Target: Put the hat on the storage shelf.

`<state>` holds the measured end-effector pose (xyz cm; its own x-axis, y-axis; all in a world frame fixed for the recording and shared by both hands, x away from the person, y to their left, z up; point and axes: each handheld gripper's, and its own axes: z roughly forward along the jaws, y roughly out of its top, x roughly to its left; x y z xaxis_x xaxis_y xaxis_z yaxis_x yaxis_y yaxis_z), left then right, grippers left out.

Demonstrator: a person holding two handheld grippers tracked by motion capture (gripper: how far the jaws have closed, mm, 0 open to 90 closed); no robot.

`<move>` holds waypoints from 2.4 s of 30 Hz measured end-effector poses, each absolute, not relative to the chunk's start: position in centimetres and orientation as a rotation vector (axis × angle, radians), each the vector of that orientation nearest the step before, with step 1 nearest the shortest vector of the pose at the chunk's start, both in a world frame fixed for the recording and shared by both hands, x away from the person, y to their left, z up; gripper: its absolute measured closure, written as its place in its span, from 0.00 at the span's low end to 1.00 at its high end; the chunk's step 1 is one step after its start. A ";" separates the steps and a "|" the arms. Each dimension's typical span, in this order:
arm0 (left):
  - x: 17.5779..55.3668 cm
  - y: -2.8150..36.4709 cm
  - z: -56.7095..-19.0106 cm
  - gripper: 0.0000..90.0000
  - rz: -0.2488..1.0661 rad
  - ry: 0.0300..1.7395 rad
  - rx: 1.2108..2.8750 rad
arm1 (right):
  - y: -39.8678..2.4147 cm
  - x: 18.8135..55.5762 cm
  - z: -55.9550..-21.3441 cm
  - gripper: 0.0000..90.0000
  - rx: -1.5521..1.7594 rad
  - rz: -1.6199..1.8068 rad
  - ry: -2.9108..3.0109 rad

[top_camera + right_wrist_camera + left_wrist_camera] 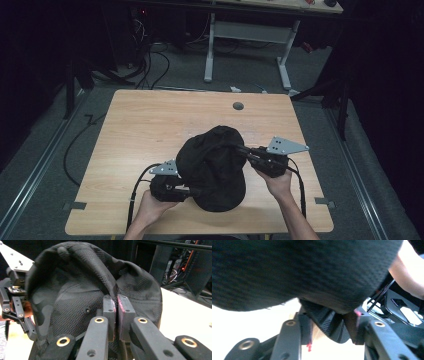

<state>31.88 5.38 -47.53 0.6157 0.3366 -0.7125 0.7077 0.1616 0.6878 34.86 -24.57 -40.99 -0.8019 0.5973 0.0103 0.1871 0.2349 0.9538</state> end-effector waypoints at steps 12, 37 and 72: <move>31.4 5.4 -47.2 0.95 -0.388 0.916 1.448 | -24.1 35.1 -40.9 0.90 0.722 1.558 2.151; 30.9 6.5 -45.5 0.95 -0.219 0.917 1.369 | -25.7 35.2 -44.4 0.51 0.978 1.419 2.192; 32.6 8.9 -42.8 0.95 -0.005 0.952 1.255 | -28.8 35.6 -53.1 0.41 1.411 0.962 2.133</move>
<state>32.60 8.91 -42.78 0.6332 0.4806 -0.6067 0.4864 0.3627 0.7949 35.56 -28.83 -53.06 -0.4061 0.9130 0.0384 0.6331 0.2508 0.7323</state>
